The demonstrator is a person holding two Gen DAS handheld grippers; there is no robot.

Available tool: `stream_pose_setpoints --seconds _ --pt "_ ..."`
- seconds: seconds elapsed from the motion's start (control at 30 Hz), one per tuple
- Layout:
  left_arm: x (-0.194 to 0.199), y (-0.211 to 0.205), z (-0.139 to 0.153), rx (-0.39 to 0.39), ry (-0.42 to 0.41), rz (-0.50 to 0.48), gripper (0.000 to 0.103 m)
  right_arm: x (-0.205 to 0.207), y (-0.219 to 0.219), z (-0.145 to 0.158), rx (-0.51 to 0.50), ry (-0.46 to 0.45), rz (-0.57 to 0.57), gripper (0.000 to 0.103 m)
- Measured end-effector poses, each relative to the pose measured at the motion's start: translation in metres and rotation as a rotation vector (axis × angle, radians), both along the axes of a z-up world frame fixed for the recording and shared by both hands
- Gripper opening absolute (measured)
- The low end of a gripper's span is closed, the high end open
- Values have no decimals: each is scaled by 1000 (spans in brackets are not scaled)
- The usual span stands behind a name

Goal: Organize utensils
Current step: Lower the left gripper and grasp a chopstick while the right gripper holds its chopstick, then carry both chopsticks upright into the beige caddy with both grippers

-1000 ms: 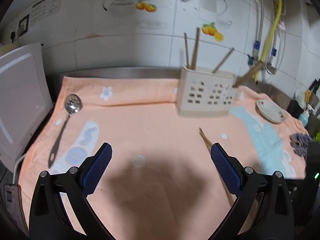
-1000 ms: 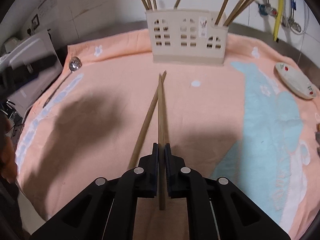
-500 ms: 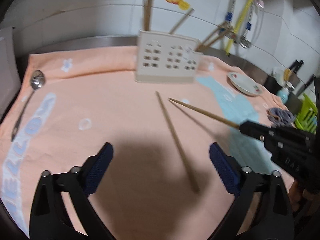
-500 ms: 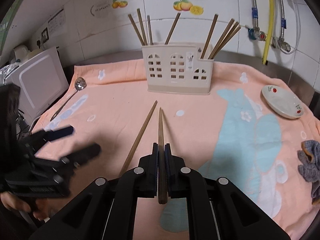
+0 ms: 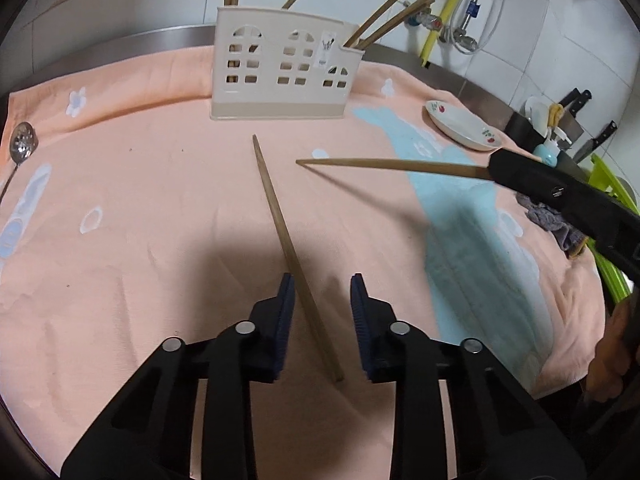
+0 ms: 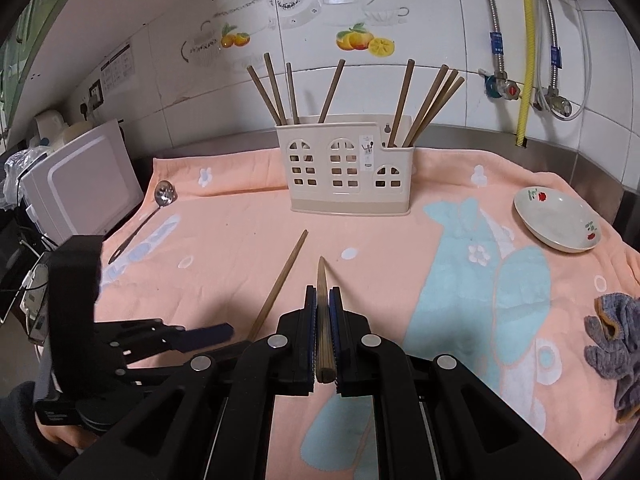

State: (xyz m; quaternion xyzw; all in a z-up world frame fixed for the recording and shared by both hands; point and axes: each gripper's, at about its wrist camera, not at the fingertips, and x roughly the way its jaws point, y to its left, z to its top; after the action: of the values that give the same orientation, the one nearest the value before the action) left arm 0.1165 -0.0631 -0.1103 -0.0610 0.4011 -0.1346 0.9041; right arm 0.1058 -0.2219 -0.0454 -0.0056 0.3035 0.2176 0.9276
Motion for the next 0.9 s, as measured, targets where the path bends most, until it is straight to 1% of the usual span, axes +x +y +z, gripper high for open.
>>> stream_pose_setpoints --seconds 0.23,0.27,0.33,0.4,0.43,0.6,0.7,0.9 --pt "8 -5 -10 12 38 22 25 2 -4 -2 9 1 1 6" --pt "8 -5 -12 17 43 28 22 2 -4 -2 9 2 1 6" --pt "9 -6 -14 29 49 42 20 2 -4 -2 7 0 3 6" --pt "10 -8 -14 60 48 53 13 2 -4 -2 8 -1 2 6" --pt "11 -9 -15 76 47 57 11 3 -4 -2 8 -1 3 6" --pt "12 -7 -11 95 47 66 7 2 -4 0 7 -8 4 6" --pt "9 -3 -3 93 28 59 7 2 -5 5 7 -16 6 6" --pt "8 7 35 94 -73 52 6 5 -6 18 15 -36 18 6"
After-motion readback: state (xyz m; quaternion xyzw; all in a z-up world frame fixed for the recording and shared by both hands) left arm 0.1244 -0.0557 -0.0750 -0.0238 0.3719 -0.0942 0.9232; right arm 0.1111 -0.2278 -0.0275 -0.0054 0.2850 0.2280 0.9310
